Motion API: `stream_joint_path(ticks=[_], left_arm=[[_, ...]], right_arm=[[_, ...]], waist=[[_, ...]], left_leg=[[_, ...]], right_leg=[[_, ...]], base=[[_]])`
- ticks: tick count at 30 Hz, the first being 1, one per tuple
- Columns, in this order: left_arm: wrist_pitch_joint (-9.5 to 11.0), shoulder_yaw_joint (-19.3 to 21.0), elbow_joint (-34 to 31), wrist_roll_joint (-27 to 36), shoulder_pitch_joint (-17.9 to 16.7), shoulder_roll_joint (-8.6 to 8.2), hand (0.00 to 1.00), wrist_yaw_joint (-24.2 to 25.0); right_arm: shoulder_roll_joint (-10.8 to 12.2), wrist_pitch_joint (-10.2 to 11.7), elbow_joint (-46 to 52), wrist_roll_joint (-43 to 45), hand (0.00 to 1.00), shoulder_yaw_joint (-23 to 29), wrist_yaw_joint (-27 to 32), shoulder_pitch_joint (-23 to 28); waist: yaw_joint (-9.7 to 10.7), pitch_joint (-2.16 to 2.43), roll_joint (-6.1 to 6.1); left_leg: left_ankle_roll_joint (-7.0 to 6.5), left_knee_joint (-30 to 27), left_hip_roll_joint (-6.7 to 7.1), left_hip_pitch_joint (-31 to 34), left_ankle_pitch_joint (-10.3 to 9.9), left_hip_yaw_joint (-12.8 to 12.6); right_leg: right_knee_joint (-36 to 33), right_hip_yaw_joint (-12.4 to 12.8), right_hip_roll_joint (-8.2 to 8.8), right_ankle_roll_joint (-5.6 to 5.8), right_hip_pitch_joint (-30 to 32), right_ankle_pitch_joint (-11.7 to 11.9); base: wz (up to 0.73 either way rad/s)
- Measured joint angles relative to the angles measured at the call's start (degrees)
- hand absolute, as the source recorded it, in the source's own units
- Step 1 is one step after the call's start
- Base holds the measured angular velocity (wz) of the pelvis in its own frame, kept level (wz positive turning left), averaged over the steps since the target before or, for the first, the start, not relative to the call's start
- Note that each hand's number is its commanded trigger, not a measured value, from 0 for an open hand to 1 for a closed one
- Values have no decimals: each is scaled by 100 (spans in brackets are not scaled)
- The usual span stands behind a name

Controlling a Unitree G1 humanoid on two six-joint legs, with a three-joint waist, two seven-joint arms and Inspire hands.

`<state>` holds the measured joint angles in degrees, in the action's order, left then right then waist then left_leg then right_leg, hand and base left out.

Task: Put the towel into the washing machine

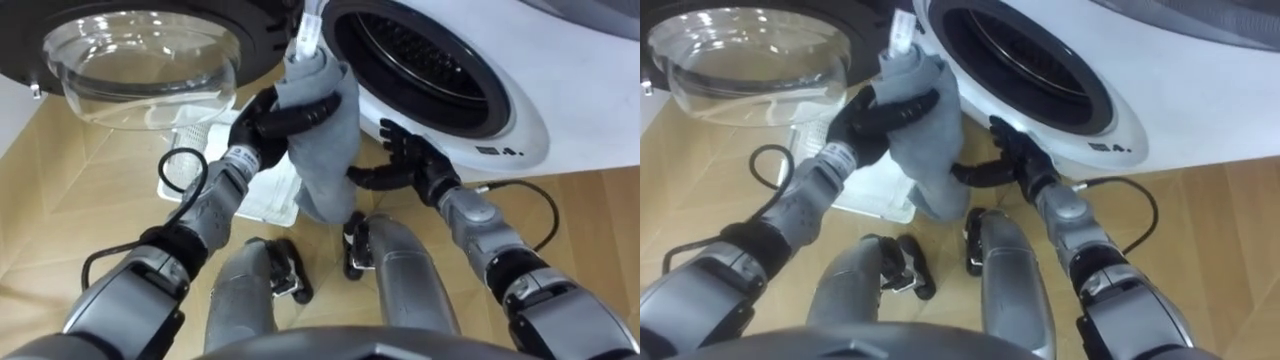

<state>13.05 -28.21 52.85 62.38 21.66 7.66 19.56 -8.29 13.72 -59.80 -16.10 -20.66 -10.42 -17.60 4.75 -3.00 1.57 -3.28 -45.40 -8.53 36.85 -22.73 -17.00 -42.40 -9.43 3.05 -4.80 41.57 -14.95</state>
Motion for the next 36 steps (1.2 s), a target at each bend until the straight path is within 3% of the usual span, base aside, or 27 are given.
stream_joint_path(ticks=[14, 20, 23, 28, 36], left_arm=[[-120, 125, -5, 76, 8, 16, 100, 281], [-118, 104, -8, -210, 9, 38, 100, 297], [-118, 94, -12, -380, 10, 67, 100, 324], [-119, 37, -276, -690, 17, 226, 100, 338], [-110, -34, -493, -677, 100, 303, 100, 368]], right_arm=[[-53, -3, -53, -290, 0, 6, -671, 16], [-93, -12, -67, -300, 0, -76, -860, 45], [-118, -13, -85, -283, 0, -191, -944, 63], [-196, -12, -87, -147, 0, -297, -1050, 66], [-287, -106, -167, 91, 0, -517, -1138, 65]], waist=[[-16, -4, -6], [-15, -13, -16], [-9, -28, -13], [-18, -103, 37], [-29, -112, 53]], left_leg=[[-27, 100, -23, 41, 29, 1], [-28, 88, -22, 43, 29, 0], [-28, 103, -22, 43, 29, 0], [-27, 133, -24, 48, 29, -6], [-26, 156, 3, 58, 29, -15]], right_leg=[[195, -12, -53, 20, -2, 119], [198, -14, -50, 20, -5, 119], [199, -24, -46, 20, -3, 119], [210, -27, -46, 17, 12, 116], [158, -14, -20, 14, 55, 80]], base=[[-1], [0], [0], [0], [0]])
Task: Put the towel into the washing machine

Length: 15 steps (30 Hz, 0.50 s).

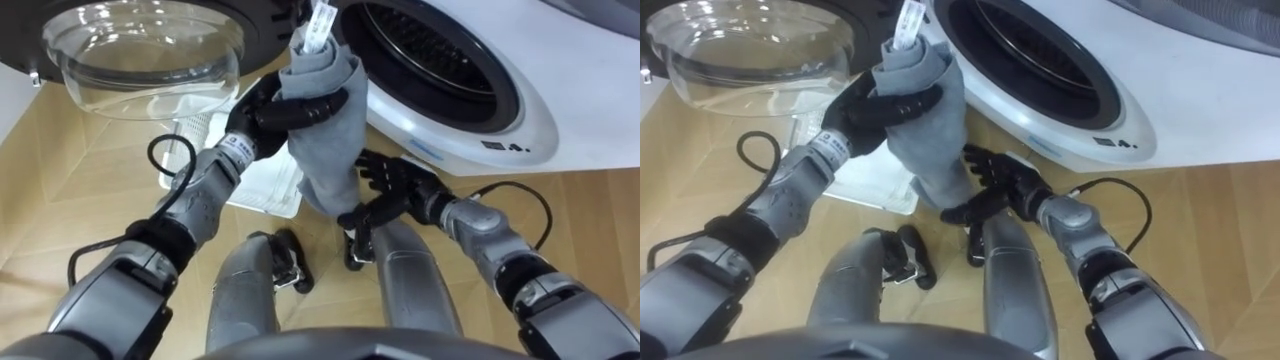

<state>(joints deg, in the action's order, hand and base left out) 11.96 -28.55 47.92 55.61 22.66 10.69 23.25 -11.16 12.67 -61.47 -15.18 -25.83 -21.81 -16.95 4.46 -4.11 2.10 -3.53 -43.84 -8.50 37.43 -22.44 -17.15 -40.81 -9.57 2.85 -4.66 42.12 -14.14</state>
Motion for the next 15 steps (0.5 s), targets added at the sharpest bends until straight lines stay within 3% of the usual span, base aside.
stream_joint_path(ticks=[11, 15], left_arm=[[-1, -84, -7, -18, 5, 36, 100, -1], [-1, -89, -52, -132, 4, 136, 100, -1]], right_arm=[[-98, -18, 33, 6, 0, 3, 0, 2], [-164, -13, 34, 8, 0, 17, -4, -3]], waist=[[-13, 7, 90], [-19, 11, 122]], left_leg=[[3, 32, 8, 0, 2, -14], [22, 60, 18, -12, 20, -18]], right_leg=[[8, 14, 3, 0, 15, -1], [12, 26, 2, 0, 16, -1]], base=[[0], [0]])
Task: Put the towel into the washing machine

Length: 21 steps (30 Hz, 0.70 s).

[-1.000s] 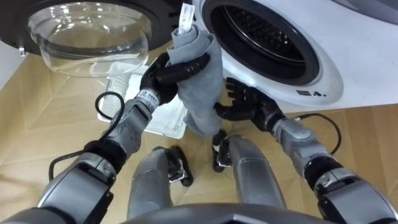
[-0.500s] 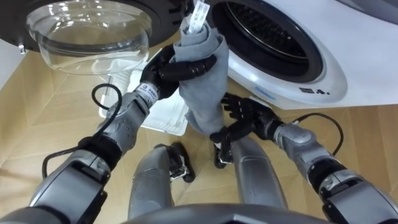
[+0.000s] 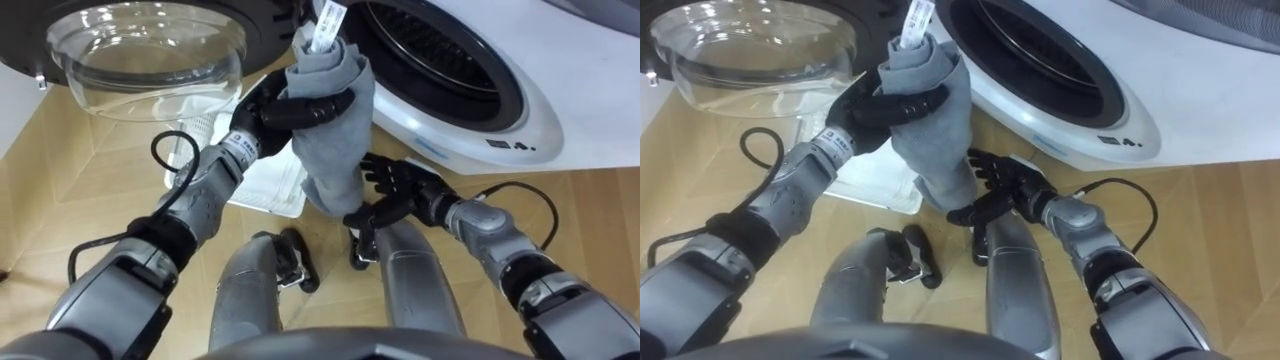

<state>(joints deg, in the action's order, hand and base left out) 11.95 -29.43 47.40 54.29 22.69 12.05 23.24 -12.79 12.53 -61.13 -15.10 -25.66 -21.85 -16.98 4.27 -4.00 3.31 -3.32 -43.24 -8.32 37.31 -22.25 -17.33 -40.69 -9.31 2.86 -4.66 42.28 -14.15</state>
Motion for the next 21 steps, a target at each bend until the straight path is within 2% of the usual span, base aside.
stream_joint_path(ticks=[6, 11, 14, 18, 21], left_arm=[[0, 5, -16, 62, 2, 160, 100, 6], [-24, -8, -12, 363, 2, 138, 100, 115], [-89, -6, -1, 641, -15, 64, 100, 283], [-319, 8, 0, 1094, -67, -114, 100, 387], [-422, 9, 3, 1144, -98, -225, 100, 396]], right_arm=[[-114, 4, 66, 39, 0, -6, -4, 15], [-111, -8, 121, 5, 0, -8, -4, 13], [-87, -18, 174, -29, 0, -6, -14, 31], [-30, -206, 340, -1, 0, 3, -60, 43], [25, -309, 340, 82, 0, 10, -60, 32]], waist=[[7, 12, 25], [32, 12, 23], [34, 11, 22], [34, 12, 17], [36, 14, 11]], left_leg=[[11, 26, 13, -17, 20, -4], [10, 4, 20, -14, 29, -4], [8, -16, 23, -10, 30, 2], [0, -9, 35, -7, 35, -1], [-1, 16, 36, -6, 35, -1]], right_leg=[[-8, 22, -2, -1, 3, 0], [-27, 23, 6, -5, 6, -3], [-31, 22, 11, -7, 5, -4], [-40, 35, 19, -7, 18, -4], [-19, 35, 13, -7, 20, -3]], base=[[0], [0], [0], [0], [0]])
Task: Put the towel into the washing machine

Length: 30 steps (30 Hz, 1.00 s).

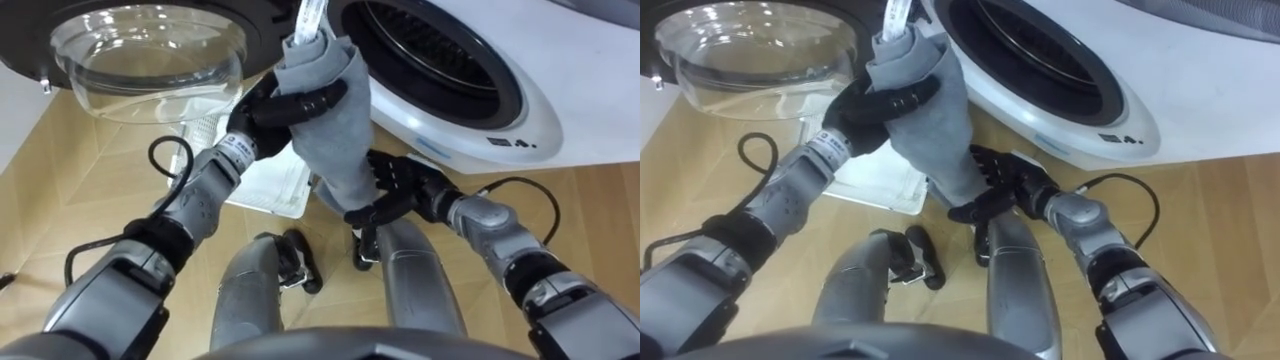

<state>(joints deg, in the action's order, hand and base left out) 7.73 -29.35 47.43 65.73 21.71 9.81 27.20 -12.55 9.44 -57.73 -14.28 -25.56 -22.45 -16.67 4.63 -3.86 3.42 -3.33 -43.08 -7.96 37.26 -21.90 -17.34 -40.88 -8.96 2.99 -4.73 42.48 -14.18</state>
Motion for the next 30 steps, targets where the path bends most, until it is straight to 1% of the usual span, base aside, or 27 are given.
stream_joint_path(ticks=[2, 3, 4, 7, 8, 10, 11, 12, 14, 16, 18, 21, 22, 25, 30], left_arm=[[-73, -1, 2, 1, -22, -28, 100, 1], [-115, 2, 15, 3, -26, -30, 100, 11], [-127, 15, 57, 5, -26, -34, 100, 35], [-144, 17, 82, 63, -28, -60, 100, 69], [-152, 9, 82, 158, -31, -69, 100, 80], [-176, 4, 85, 581, -67, -128, 100, 100], [-195, 5, 85, 678, -78, -139, 100, 102], [-234, 11, 85, 812, -92, -164, 100, 102], [-269, 18, 85, 893, -101, -205, 100, 102], [-319, 20, 84, 898, -100, -242, 100, 103], [-372, 19, 83, 902, -100, -260, 100, 104], [-420, 19, 71, 935, -99, -279, 100, 135], [-454, 18, 70, 1033, -99, -279, 100, 142], [-486, 17, 69, 1132, -99, -282, 100, 149], [-486, 37, 64, 1170, -97, -300, 100, 160]], right_arm=[[17, -83, 3, 65, 0, 9, 0, -2], [26, -99, 4, 107, 0, 12, 0, -3], [48, -141, 7, 138, 0, 43, 0, -11], [97, -196, 6, 135, 0, 56, 0, -25], [124, -198, 6, 134, 0, 56, 0, -32], [127, -198, 14, 108, 0, 56, 4, -33], [146, -198, 14, 92, 13, 57, 9, -33], [151, -202, 14, 84, 100, 57, 28, -33], [156, -219, 14, 87, 100, 63, 67, -32], [157, -318, 14, 86, 100, 113, 127, -34], [164, -362, 13, 88, 100, 122, 191, -23], [150, -474, 0, 89, 100, 155, 296, -13], [151, -520, 0, 105, 100, 177, 303, -11], [153, -579, -1, 117, 100, 201, 305, -10], [155, -581, -21, 145, 100, 225, 306, -16]], waist=[[8, 6, -10], [-4, 23, -39], [-6, 33, -57], [-19, 43, -73], [-18, 44, -75], [-12, 51, -86], [-11, 54, -91], [-12, 60, -102], [-15, 67, -114], [0, 74, -125], [0, 83, -141], [-3, 85, -145], [4, 86, -144], [6, 86, -144], [-8, 86, -143]], left_leg=[[1, 16, -1, 8, 1, -4], [3, 15, -3, 26, 2, -26], [6, 0, -10, 36, 3, -48], [7, -50, -26, 31, 4, -62], [7, -50, -25, 30, 4, -60], [7, -49, -20, 25, 4, -54], [8, -49, -18, 25, 4, -50], [12, -47, -17, 26, 6, -43], [14, -53, -16, 29, 8, -25], [14, -64, -17, 44, 8, 14], [14, -65, -21, 56, 8, 33], [12, -67, -23, 60, 9, 41], [12, -72, -25, 60, 9, 42], [12, -76, -27, 57, 9, 72], [13, -69, -26, 55, 9, 107]], right_leg=[[13, 3, -4, 0, 11, 0], [7, 32, -13, -1, 51, 1], [4, 56, -21, -2, 75, 3], [11, 82, -41, 0, 69, 4], [10, 85, -42, 0, 69, 4], [3, 87, -40, 1, 68, 5], [3, 86, -40, -1, 68, 6], [5, 83, -40, -7, 68, 10], [7, 74, -40, -9, 61, 19], [19, 46, -40, -13, 48, 33], [22, 28, -40, -14, 41, 39], [25, 23, -40, -10, 31, 48], [27, 17, -40, -11, 28, 50], [36, -10, -40, -13, 3, 52], [63, -44, -40, -18, -23, 55]], base=[[-2], [-9], [-10], [-7], [0], [0], [0], [0], [0], [3], [2], [0], [0], [3], [3]])
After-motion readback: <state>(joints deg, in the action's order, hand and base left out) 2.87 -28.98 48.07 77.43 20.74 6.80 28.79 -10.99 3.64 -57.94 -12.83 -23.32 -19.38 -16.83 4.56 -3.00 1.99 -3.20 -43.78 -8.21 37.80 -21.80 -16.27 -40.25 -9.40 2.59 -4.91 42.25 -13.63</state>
